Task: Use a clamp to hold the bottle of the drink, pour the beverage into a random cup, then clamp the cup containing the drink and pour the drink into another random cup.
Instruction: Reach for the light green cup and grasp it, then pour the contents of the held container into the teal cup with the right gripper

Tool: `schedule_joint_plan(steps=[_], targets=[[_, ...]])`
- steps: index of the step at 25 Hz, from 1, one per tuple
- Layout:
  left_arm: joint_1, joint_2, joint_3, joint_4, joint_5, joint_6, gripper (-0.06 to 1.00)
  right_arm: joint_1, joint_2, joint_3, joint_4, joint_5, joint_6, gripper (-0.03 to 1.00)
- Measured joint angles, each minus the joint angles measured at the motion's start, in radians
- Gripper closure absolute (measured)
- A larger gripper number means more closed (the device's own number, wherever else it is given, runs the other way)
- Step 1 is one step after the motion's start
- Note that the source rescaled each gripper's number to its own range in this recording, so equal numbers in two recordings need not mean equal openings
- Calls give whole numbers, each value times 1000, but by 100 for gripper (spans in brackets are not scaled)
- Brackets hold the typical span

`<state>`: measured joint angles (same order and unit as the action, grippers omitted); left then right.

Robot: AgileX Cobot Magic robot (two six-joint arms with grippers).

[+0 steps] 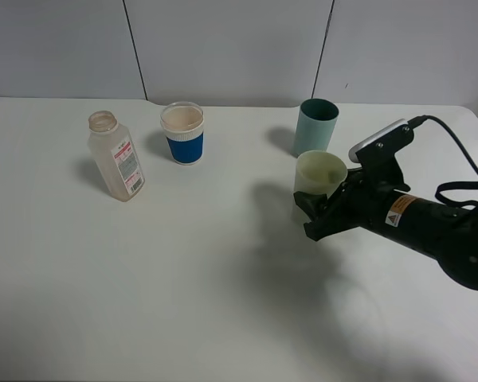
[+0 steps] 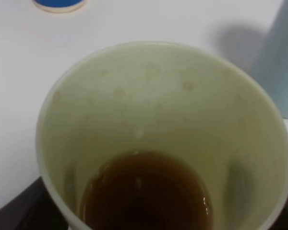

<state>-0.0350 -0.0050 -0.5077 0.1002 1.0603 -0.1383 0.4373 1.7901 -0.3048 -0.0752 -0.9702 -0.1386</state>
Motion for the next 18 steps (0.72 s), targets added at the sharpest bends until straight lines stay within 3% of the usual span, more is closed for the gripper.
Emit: schedule_joint_plan(steps=[6, 9, 14, 18], targets=[[0, 0, 0, 0, 0, 0, -6, -3, -210, 3, 38, 189, 32, 93], [0, 0, 0, 0, 0, 0, -6, -44, -326, -44, 8, 392, 88, 93], [0, 0, 0, 0, 0, 0, -6, -107, -409, -164, -234, 647, 352, 93], [0, 0, 0, 0, 0, 0, -6, -143, -444, -283, -591, 814, 723, 93]])
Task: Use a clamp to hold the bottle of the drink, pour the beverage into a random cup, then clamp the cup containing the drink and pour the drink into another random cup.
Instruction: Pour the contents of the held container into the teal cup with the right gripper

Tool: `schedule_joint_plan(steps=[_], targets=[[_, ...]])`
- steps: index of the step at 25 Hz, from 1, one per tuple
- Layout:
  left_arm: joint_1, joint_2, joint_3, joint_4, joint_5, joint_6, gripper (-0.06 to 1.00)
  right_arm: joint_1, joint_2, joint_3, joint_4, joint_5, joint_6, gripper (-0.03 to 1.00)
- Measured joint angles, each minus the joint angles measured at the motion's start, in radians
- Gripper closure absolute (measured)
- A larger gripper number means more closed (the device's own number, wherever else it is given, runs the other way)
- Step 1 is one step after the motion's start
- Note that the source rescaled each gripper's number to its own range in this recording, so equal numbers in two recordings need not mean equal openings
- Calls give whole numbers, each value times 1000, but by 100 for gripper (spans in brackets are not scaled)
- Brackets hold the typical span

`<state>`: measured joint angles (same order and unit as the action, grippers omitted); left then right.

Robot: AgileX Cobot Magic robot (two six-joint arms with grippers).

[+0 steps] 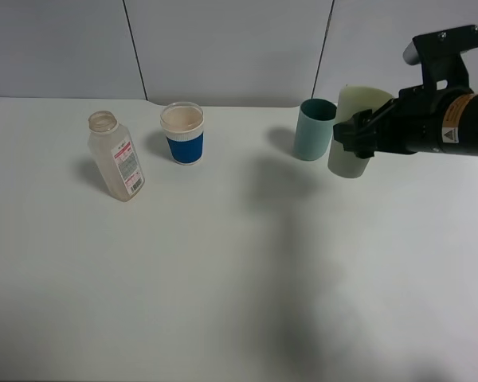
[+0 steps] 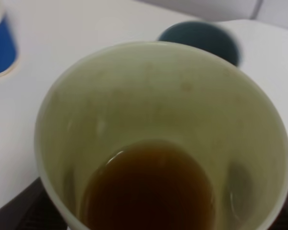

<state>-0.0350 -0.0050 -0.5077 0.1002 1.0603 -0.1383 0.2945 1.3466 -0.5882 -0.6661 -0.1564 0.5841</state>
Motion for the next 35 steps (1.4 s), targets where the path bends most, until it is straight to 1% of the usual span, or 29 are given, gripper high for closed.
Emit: schedule_joint_plan(steps=[4, 5, 6, 8, 10, 13, 14, 17, 19, 22, 23, 25, 27, 35], targets=[[0, 0, 0, 0, 0, 0, -6, -4, -4, -93, -351, 151, 358, 93], [0, 0, 0, 0, 0, 0, -6, -5, -4, -109, -423, 183, 430, 93], [0, 0, 0, 0, 0, 0, -6, -5, -4, -109, -423, 183, 430, 93], [0, 0, 0, 0, 0, 0, -6, -7, -4, -143, -585, 261, 592, 93], [0, 0, 0, 0, 0, 0, -6, -8, -3, -166, -720, 320, 730, 93], [0, 0, 0, 0, 0, 0, -6, -8, 10, -191, -828, 397, 824, 93], [0, 0, 0, 0, 0, 0, -6, -8, 10, -191, -828, 397, 824, 93], [0, 0, 0, 0, 0, 0, -6, -8, 49, -193, -879, 417, 848, 93], [0, 0, 0, 0, 0, 0, -6, -8, 83, -193, -925, 416, 888, 93], [0, 0, 0, 0, 0, 0, -6, -8, 124, -193, -960, 416, 967, 93], [0, 0, 0, 0, 0, 0, -6, -8, 137, -194, -982, 433, 991, 93], [0, 0, 0, 0, 0, 0, -6, -8, 140, -199, -987, 450, 996, 93], [0, 0, 0, 0, 0, 0, -6, -8, 141, -223, -1015, 485, 1005, 93], [0, 0, 0, 0, 0, 0, -6, -8, 195, -258, -1037, 496, 1019, 93]])
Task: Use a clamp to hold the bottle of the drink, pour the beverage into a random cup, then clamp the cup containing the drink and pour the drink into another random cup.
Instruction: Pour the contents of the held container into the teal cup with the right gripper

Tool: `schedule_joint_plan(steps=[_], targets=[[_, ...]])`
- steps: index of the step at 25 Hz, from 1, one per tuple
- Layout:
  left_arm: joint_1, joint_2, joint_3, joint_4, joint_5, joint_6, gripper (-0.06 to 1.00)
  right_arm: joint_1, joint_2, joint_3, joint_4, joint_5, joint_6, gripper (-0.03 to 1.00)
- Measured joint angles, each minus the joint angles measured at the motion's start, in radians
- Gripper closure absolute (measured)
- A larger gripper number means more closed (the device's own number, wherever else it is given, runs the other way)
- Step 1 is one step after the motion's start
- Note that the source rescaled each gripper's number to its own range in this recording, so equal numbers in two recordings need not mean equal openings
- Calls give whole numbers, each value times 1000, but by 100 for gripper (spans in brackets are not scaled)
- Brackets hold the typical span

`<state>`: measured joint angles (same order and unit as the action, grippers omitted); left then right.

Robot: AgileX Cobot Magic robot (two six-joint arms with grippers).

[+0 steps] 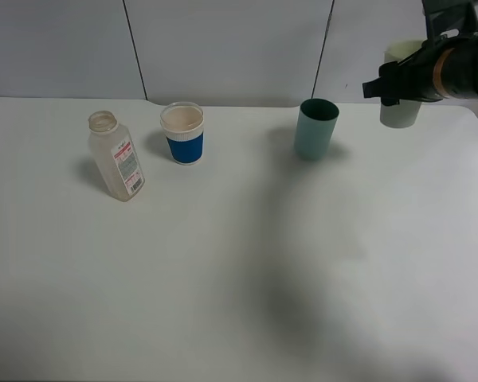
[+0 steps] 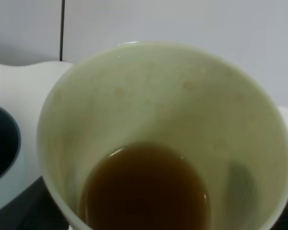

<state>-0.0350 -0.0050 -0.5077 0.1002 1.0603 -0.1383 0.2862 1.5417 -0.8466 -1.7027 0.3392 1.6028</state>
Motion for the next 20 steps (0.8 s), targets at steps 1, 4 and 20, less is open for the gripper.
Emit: schedule_joint_plan(steps=[1, 4, 20], targets=[[0, 0, 0, 0, 0, 0, -6, 0, 11, -6, -7, 0, 12, 93], [0, 0, 0, 0, 0, 0, -6, 0, 46, -25, -16, 0, 30, 93], [0, 0, 0, 0, 0, 0, -6, 71, 190, -180, -9, 118, -320, 93]])
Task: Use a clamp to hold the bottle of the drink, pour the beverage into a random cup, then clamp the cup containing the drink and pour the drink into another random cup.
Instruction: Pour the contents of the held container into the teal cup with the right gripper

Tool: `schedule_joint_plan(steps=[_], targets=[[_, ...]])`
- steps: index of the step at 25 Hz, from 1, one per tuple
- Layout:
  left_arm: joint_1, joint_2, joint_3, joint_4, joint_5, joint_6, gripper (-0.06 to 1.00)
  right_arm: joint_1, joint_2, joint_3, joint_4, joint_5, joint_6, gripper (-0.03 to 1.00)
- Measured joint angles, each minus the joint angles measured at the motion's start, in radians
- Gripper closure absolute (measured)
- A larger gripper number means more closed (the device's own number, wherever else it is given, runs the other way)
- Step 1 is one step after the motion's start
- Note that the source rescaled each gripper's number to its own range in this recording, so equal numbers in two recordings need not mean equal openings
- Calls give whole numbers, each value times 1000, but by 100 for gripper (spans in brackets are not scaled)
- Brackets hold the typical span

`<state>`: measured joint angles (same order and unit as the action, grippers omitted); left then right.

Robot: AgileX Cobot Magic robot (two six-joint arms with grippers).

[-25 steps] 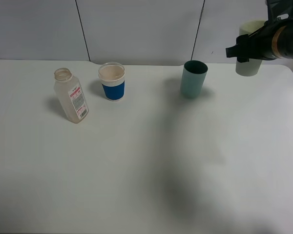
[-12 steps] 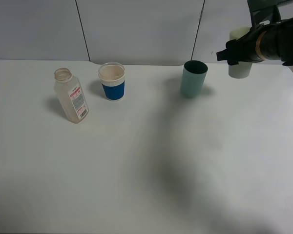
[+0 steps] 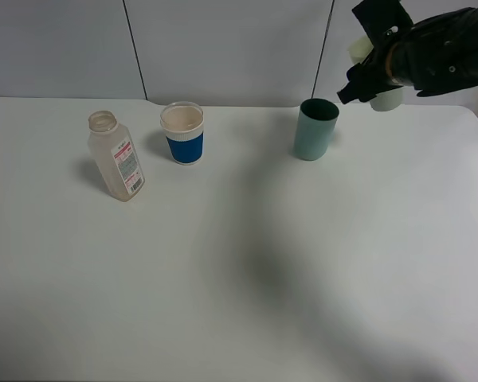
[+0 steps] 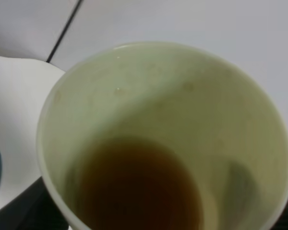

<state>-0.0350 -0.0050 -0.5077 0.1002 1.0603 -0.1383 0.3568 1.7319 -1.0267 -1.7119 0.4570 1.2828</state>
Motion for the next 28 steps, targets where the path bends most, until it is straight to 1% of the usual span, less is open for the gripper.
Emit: schedule_joint_plan(steps=[6, 11, 14, 18, 23, 28], targets=[[0, 0, 0, 0, 0, 0, -6, 43, 25, -32, 0, 37, -123, 93], [0, 0, 0, 0, 0, 0, -6, 48, 25, -33, 3, 68, -175, 93], [0, 0, 0, 0, 0, 0, -6, 48, 25, -34, 4, 106, -247, 93], [0, 0, 0, 0, 0, 0, -6, 55, 25, -34, 4, 130, -322, 93], [0, 0, 0, 0, 0, 0, -6, 67, 25, -34, -5, 149, -324, 93], [0, 0, 0, 0, 0, 0, -6, 83, 39, -34, -6, 222, -341, 93]])
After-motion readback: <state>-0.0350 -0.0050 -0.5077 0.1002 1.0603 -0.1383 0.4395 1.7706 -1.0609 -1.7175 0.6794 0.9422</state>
